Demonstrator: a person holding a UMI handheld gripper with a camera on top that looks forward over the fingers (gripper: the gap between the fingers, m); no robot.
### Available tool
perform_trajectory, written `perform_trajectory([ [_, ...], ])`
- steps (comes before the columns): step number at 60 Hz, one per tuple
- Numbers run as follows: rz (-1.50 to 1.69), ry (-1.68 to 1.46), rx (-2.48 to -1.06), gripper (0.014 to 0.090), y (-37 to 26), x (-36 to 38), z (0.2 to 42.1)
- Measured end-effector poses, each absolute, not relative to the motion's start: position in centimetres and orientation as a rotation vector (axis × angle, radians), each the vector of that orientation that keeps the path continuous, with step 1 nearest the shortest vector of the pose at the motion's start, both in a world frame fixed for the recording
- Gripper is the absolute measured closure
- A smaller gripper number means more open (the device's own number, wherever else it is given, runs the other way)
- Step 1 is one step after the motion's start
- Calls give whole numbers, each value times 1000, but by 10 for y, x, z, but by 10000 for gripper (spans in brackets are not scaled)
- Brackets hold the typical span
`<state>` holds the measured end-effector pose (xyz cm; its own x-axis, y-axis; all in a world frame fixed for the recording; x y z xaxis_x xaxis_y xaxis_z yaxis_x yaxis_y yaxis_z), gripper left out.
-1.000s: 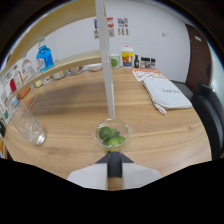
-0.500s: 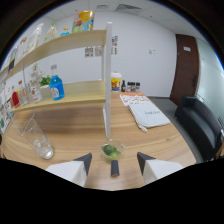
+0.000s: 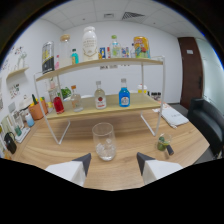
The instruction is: Make me a cup of Mojito.
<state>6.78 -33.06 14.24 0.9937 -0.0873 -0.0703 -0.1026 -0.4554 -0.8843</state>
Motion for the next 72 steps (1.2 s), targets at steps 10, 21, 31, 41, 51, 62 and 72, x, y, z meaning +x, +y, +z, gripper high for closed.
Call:
perform_trajectory([
  [10, 50, 85, -2025, 192, -311, 38, 157],
  [21, 72, 39, -1971, 190, -253, 27, 198],
  [31, 62, 17, -1951, 196, -192, 31, 220],
  [41, 61, 12, -1987, 268, -144, 35, 214],
  [51, 57, 23, -2035, 410, -116, 40, 192],
  [62, 57, 15, -2048, 646, -109, 40, 181],
  [72, 51, -10, -2039, 696, -110, 39, 182],
])
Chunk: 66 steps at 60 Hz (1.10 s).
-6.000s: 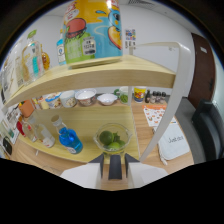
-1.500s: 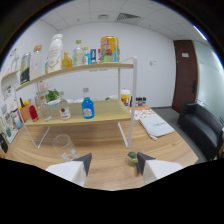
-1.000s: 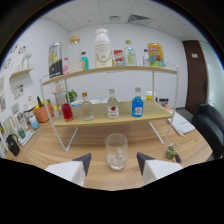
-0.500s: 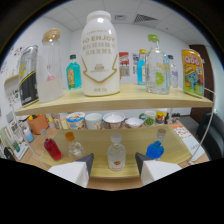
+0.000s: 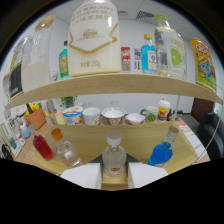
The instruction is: Make me a cup of Mojito.
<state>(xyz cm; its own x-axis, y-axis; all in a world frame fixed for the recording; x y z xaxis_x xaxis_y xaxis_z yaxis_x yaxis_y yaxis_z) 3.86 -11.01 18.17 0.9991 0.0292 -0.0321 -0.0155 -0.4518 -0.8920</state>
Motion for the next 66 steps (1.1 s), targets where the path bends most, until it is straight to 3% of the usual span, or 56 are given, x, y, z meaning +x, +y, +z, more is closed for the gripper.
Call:
perform_trajectory([
  [25, 1, 16, -1985, 707, -168, 75, 214],
  [46, -151, 39, -2075, 709, -218, 142, 150],
  [56, -445, -197, -2066, 710, -216, 161, 146],
  [66, -827, -594, -1939, 709, -205, 165, 165],
])
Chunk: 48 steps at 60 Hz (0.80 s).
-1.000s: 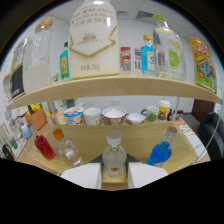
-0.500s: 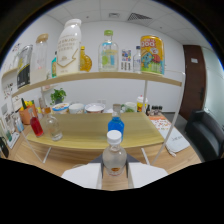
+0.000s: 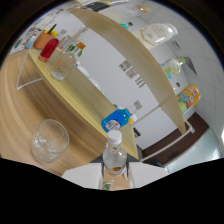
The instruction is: Make me a cup of Mojito.
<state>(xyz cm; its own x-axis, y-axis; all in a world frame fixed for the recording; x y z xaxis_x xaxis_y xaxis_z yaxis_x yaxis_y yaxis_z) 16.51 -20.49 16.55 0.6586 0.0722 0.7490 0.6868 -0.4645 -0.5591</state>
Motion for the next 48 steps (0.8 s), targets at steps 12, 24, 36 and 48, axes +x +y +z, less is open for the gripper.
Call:
perform_trajectory([
  [12, -1190, -1061, -1639, 710, -192, 144, 197],
  [24, -1446, -1423, -1362, 709, -184, 123, 204],
  [36, -1608, -1692, -1132, 709, -181, 109, 195],
  [48, -1603, -1757, -1111, 710, -182, 108, 187],
])
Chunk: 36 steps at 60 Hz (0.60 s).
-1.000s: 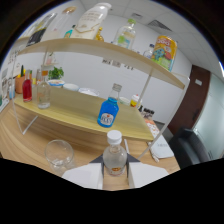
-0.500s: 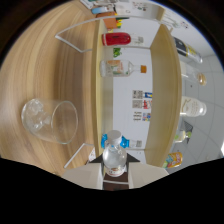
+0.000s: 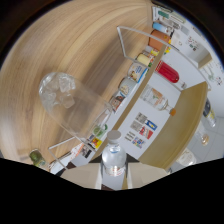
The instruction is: Make me a cup of Mojito.
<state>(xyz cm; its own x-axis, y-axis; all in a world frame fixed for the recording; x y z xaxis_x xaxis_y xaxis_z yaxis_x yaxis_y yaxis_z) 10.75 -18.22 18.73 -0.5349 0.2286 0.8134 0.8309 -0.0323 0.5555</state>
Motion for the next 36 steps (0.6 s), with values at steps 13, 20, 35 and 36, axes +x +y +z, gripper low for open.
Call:
perform_trajectory([
  [13, -1425, -1512, -1283, 712, -184, 106, 212],
  [20, -1147, -1147, -1487, 708, -194, 112, 243],
  [35, -399, -434, -1753, 706, -216, 136, 243],
  [36, -358, -392, -1765, 707, -216, 138, 238],
])
